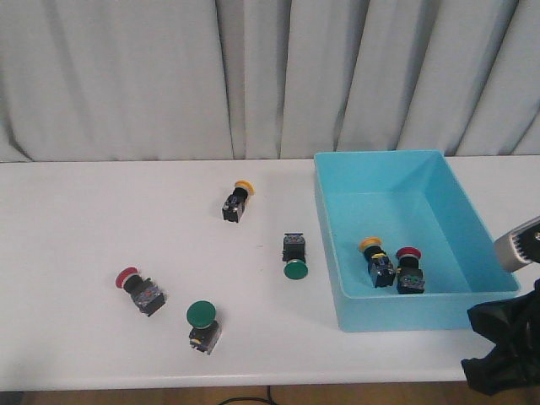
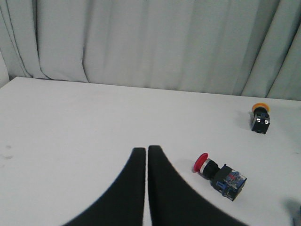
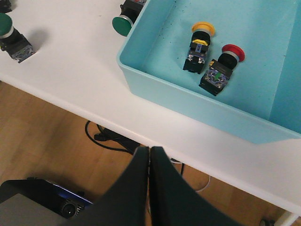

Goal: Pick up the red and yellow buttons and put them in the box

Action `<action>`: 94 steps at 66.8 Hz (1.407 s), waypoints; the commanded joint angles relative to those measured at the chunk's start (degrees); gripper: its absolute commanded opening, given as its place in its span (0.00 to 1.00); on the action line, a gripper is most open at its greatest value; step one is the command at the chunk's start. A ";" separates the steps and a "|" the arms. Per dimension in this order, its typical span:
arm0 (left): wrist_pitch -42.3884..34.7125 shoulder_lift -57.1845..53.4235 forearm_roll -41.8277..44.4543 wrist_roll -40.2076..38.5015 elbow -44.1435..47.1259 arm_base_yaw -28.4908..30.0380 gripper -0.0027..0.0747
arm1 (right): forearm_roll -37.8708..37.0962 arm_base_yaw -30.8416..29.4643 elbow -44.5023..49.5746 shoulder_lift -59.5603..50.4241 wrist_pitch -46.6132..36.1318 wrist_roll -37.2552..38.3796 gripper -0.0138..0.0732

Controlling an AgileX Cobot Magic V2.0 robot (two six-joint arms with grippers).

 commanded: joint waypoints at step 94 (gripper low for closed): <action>-14.49 -2.41 -5.81 8.62 4.56 -2.50 0.02 | -0.22 0.06 -1.54 -0.45 -2.38 -0.63 0.15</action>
